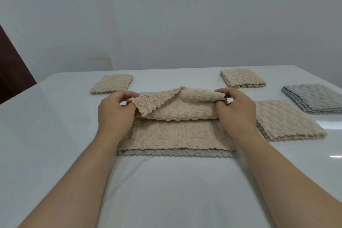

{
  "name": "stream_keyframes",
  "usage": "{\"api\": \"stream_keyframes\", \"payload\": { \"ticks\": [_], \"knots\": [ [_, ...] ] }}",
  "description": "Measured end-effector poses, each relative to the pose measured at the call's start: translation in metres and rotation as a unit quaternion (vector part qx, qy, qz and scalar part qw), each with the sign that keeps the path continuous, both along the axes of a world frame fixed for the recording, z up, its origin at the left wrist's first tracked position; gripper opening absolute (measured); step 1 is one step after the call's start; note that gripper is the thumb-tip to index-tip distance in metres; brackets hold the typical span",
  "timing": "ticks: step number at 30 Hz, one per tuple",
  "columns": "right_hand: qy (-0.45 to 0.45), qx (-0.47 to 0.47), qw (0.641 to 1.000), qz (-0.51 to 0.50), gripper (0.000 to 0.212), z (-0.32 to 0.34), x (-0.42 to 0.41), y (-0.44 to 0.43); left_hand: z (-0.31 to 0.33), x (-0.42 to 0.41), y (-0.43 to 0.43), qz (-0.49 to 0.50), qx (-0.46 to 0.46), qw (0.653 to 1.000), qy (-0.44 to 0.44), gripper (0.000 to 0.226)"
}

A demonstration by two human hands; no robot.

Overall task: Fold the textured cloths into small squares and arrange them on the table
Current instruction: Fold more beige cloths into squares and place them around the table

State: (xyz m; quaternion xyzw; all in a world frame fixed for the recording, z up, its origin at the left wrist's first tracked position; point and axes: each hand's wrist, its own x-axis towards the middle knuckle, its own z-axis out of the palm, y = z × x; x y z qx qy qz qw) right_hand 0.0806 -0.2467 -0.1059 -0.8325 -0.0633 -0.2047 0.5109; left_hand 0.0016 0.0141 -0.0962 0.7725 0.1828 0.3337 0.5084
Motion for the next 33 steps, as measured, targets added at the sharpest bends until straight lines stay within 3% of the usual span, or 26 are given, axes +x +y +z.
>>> {"api": "stream_keyframes", "payload": {
  "ticks": [5,8,14,20,23,27,29,33],
  "knots": [
    [0.025,0.04,0.999,0.022,0.049,0.001,0.0,0.0,0.0,0.004,-0.002,-0.05,-0.098,0.994,-0.019,0.041],
    [0.042,0.013,0.998,0.04,0.057,-0.002,0.004,-0.001,-0.001,0.003,0.0,-0.083,-0.125,0.989,-0.002,0.054],
    [0.05,-0.021,0.998,0.03,0.019,0.001,0.002,-0.001,0.004,0.002,0.0,-0.076,-0.202,0.976,0.034,0.036],
    [0.075,-0.077,0.994,0.024,0.018,0.005,-0.005,-0.006,0.008,-0.003,-0.001,-0.023,-0.158,0.985,0.067,0.041],
    [0.088,-0.112,0.989,0.041,0.02,0.006,-0.011,-0.006,0.011,-0.004,-0.003,-0.034,-0.2,0.976,0.077,0.043],
    [0.113,-0.124,0.984,0.066,0.009,0.01,-0.018,-0.005,0.014,-0.006,-0.006,-0.05,-0.26,0.961,0.08,0.028],
    [0.117,-0.111,0.985,0.064,0.014,0.013,-0.021,-0.005,0.013,-0.006,-0.005,-0.052,-0.27,0.957,0.095,0.025],
    [0.1,-0.103,0.989,0.045,0.04,0.017,-0.024,-0.004,0.013,-0.004,0.003,-0.058,-0.209,0.962,0.163,0.04]
  ]
}}
